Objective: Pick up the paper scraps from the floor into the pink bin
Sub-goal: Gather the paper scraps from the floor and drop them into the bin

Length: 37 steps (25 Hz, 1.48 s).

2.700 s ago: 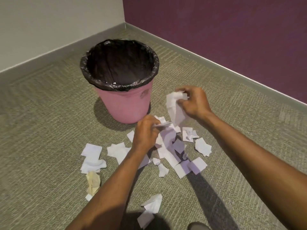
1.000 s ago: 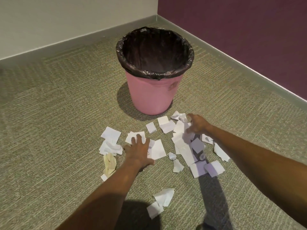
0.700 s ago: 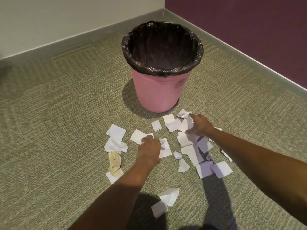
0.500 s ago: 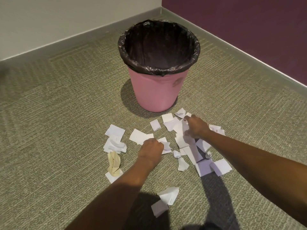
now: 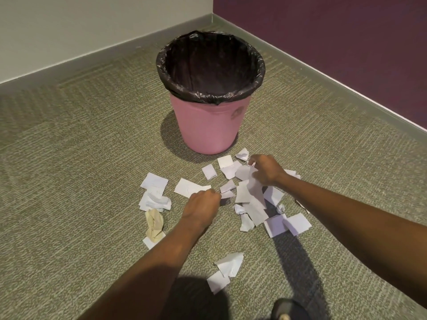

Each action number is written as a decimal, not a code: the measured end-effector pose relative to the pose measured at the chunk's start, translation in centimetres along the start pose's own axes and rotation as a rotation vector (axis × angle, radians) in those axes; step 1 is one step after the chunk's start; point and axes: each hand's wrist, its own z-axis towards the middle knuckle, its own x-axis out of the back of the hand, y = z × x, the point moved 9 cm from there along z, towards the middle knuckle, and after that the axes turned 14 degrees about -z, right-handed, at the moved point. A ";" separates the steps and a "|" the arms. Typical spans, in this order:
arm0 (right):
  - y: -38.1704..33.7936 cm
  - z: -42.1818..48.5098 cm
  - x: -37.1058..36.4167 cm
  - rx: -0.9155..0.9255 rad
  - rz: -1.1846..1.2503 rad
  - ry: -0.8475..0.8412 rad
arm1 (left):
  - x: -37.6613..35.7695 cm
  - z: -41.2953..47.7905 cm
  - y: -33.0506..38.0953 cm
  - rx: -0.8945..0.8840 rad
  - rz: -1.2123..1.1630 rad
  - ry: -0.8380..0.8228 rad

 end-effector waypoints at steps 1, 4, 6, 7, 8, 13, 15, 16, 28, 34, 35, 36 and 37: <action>-0.1 -0.3 0.4 0.009 0.009 0.015 | 0.6 -0.3 0.2 -0.012 -0.011 0.023; -0.3 -1.4 2.0 0.035 0.045 0.067 | 2.6 -1.1 0.7 -0.042 -0.094 0.101; -0.4 -2.5 3.4 0.039 0.080 0.118 | 4.2 -1.4 0.8 -0.065 -0.236 0.170; -0.4 -3.0 4.2 0.036 0.099 0.143 | 5.2 -1.6 0.8 -0.083 -0.317 0.217; -0.5 -3.6 5.1 0.032 0.119 0.166 | 6.3 -1.8 0.8 -0.102 -0.389 0.267; -1.6 -6.7 11.2 -0.021 0.379 0.232 | 11.5 -2.6 -0.6 0.030 -0.938 0.491; -2.6 -7.5 14.7 -0.018 0.482 0.290 | 13.7 -2.8 -1.5 0.113 -1.190 0.567; -3.1 -7.9 16.3 -0.011 0.528 0.307 | 15.3 -3.0 -1.5 0.109 -1.268 0.612; -7.5 -3.5 28.1 -0.064 0.825 0.429 | 29.7 4.3 -4.6 0.263 -1.361 0.751; -8.2 -1.1 26.5 -0.053 0.995 0.311 | 30.4 7.0 -5.5 0.237 -1.284 0.597; -8.3 -1.4 26.2 -0.041 1.023 0.323 | 30.5 6.8 -5.6 0.223 -1.243 0.612; -8.4 -1.8 26.0 -0.027 1.035 0.340 | 30.5 6.5 -6.0 0.216 -1.188 0.653; -8.5 -2.3 25.7 -0.005 1.031 0.354 | 30.5 5.9 -6.6 0.215 -1.132 0.709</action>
